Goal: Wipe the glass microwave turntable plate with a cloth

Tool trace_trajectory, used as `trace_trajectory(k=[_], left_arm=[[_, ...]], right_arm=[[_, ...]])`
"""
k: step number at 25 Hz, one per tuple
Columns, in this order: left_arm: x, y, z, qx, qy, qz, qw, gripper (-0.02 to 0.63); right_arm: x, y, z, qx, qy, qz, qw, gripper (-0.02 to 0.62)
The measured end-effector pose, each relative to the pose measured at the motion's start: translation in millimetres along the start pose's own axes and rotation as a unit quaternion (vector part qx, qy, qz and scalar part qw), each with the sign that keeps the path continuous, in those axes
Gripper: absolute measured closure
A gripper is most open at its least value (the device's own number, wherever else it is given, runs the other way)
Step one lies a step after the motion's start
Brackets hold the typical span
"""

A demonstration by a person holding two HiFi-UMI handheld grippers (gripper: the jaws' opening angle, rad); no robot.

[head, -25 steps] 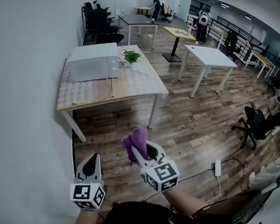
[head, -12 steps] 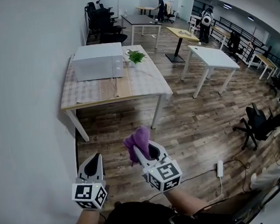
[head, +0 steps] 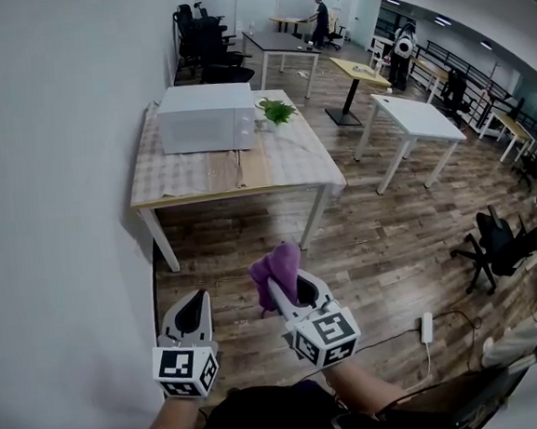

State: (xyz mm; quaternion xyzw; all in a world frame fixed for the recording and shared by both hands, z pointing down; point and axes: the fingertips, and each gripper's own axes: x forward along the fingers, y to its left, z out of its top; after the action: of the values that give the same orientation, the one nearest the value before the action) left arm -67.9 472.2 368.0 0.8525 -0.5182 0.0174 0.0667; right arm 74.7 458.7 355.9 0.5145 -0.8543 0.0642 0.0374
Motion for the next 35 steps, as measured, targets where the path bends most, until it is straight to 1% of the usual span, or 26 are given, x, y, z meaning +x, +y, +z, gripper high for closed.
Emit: trace_trajectory(k=[4,8,12,16,20,25,30,33,35], left_arm=[[-6,15,1,-0.004,-0.002,-0.008,1.0000,0.598],[-8,27,-4,-0.013,-0.001,-0.010,0.9999,0.598],[-3,41,-2,-0.014,-0.005,-0.007,0.9999,0.598],[12,52,-7,-0.014,-0.003,0.000,0.9999,0.598],[32,60,-1,-0.009,0.001,0.005,0.9999,0.598],[74,72,11,0.003,0.006,0.006,1.0000,0.598],[120,87,15,-0.003,0.011,0.012,0.9999,0.598],[146,90,18,-0.003,0.016,0.015,0.9998,0.598],[160,90,24,-0.007,0.013,0.013,0.9998,0.598]], right_arm=[[6,15,-3,-0.007,0.005,-0.009,1.000,0.468],[13,26,-3,-0.021,0.003,-0.008,1.000,0.468],[32,28,-2,-0.016,0.003,-0.003,1.000,0.466],[53,22,-6,-0.013,0.004,0.007,1.000,0.466],[75,7,-2,-0.007,0.003,0.011,1.000,0.466],[110,-22,11,-0.006,-0.002,0.013,1.000,0.466],[145,-54,18,-0.004,-0.003,0.016,1.000,0.466],[164,-74,21,0.001,0.002,0.019,1.000,0.466],[175,-86,23,0.001,0.005,0.023,1.000,0.466]])
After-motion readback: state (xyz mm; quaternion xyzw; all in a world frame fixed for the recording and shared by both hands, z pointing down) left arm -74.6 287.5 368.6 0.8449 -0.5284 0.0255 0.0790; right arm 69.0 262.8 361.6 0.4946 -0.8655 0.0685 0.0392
